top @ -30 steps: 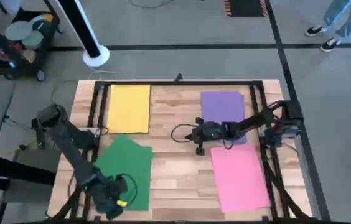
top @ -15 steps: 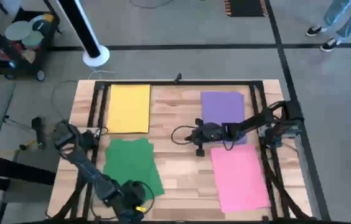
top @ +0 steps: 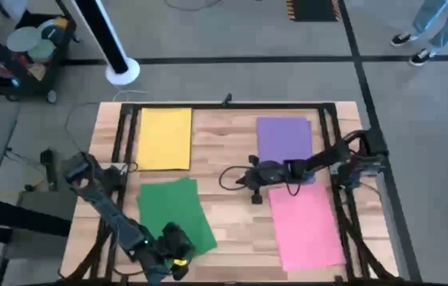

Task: Organize paper
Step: Put the green paper on top of the other green paper in the bottom left of the table

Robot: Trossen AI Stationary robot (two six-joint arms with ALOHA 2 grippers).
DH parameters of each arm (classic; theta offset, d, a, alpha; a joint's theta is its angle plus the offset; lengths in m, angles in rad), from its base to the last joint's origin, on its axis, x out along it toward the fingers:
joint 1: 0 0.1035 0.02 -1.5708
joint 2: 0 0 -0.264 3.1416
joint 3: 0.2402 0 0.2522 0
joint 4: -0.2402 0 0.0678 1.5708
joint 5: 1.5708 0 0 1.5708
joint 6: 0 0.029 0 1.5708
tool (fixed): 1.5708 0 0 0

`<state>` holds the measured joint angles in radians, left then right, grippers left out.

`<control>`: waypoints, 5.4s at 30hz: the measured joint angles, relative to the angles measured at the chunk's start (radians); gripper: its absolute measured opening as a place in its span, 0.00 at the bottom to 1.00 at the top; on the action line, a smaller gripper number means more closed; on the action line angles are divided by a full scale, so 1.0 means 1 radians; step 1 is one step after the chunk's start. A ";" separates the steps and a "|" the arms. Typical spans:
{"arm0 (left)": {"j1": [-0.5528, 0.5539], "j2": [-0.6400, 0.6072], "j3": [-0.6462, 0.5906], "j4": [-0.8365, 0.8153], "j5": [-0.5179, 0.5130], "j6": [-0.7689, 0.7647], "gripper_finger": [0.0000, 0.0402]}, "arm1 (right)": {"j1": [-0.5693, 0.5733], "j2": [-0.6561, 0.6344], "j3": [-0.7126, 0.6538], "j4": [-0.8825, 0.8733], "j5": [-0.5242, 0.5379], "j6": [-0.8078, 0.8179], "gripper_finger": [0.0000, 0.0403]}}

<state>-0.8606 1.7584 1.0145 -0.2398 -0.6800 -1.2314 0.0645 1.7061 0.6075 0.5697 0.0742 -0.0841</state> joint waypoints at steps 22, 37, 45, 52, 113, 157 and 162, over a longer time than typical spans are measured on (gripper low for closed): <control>0.103 0.003 0.000 0.057 0.103 0.163 0.14 | 0.028 0.000 0.001 -0.001 0.000 -0.002 0.00; 0.138 -0.008 0.000 -0.506 0.251 0.045 0.03 | 0.028 0.000 0.001 -0.003 0.000 0.004 0.00; 0.197 -0.030 -0.004 -0.962 0.221 0.034 0.00 | 0.028 0.000 0.001 -0.011 0.001 0.023 0.00; 0.276 -0.161 -0.139 -0.969 0.158 -0.002 0.00 | 0.033 0.000 0.001 -0.011 0.001 0.031 0.00; 0.586 -0.546 -0.527 -0.687 0.390 0.007 0.00 | 0.059 0.000 0.001 -0.010 0.001 0.042 0.00; 0.537 -0.122 -0.220 -1.022 0.508 -0.135 0.00 | 0.060 0.000 0.000 -0.015 0.003 0.042 0.00; 0.511 -0.128 -0.214 -0.995 0.509 -0.146 0.00 | 0.067 0.000 0.000 -0.016 0.004 0.041 0.00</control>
<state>-0.3500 1.6305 0.8009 -1.2344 -0.1710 -1.3776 0.1312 1.7061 0.6079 0.5534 0.0780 -0.0429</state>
